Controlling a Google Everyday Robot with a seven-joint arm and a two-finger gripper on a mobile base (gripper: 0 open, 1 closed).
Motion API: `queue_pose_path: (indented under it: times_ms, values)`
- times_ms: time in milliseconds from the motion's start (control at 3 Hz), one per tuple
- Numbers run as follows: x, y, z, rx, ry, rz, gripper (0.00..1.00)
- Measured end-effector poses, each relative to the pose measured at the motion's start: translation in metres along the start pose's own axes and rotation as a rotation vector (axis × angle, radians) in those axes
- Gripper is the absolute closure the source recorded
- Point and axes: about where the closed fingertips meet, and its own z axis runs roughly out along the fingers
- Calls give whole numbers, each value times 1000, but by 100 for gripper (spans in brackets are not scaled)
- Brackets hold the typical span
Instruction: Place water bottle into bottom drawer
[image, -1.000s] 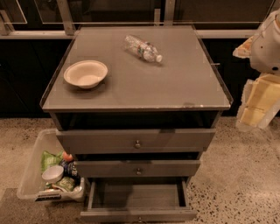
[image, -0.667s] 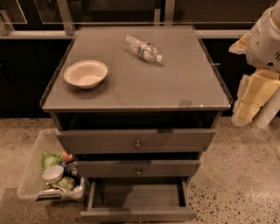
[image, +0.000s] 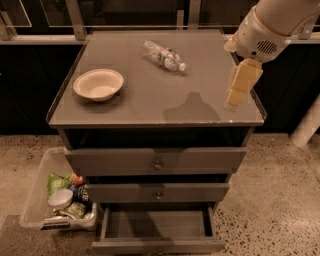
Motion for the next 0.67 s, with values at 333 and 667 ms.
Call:
queue_pose_path:
  times_ms: [333, 667]
  values:
    - [0, 0, 0, 1, 0, 0, 0]
    - [15, -22, -7, 68, -2, 85, 0]
